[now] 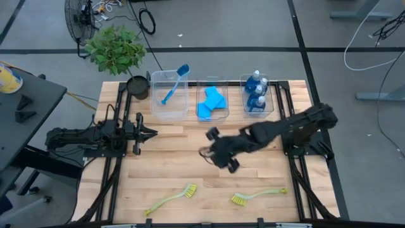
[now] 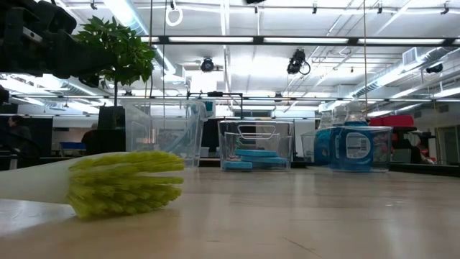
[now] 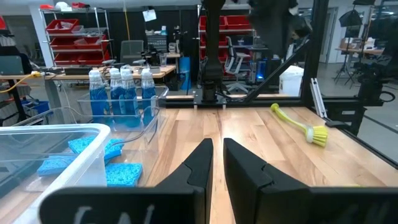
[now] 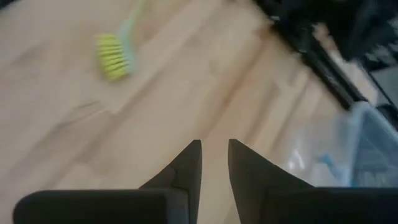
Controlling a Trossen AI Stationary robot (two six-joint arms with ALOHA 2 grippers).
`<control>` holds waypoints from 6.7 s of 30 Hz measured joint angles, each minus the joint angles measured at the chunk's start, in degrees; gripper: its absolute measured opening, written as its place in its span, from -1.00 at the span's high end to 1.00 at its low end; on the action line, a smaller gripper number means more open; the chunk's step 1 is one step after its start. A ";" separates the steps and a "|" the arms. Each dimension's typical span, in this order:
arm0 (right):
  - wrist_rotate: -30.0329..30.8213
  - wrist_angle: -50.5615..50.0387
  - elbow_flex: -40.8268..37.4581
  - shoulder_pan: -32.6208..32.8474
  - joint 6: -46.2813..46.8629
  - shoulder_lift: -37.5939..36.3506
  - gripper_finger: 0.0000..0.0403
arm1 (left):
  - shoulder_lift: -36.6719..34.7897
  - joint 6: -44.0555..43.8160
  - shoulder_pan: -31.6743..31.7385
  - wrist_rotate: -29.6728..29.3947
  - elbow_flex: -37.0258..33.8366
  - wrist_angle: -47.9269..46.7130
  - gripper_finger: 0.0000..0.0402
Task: Pick & Place Kitchen Sink Supplies
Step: Put the yellow cleaning brush into the left transparent bin
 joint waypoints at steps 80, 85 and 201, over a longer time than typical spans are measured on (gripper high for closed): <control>-1.26 28.84 -49.61 35.92 46.49 -9.62 0.03 | 0.02 -0.02 -0.01 0.00 0.02 0.00 0.78; -1.00 31.99 -50.97 35.28 46.49 -9.62 0.03 | 0.02 0.00 -0.01 0.00 0.01 0.00 0.78; -6.38 45.10 -18.36 -8.40 29.94 -9.59 0.82 | 0.01 -0.01 -0.01 0.00 0.01 0.00 0.78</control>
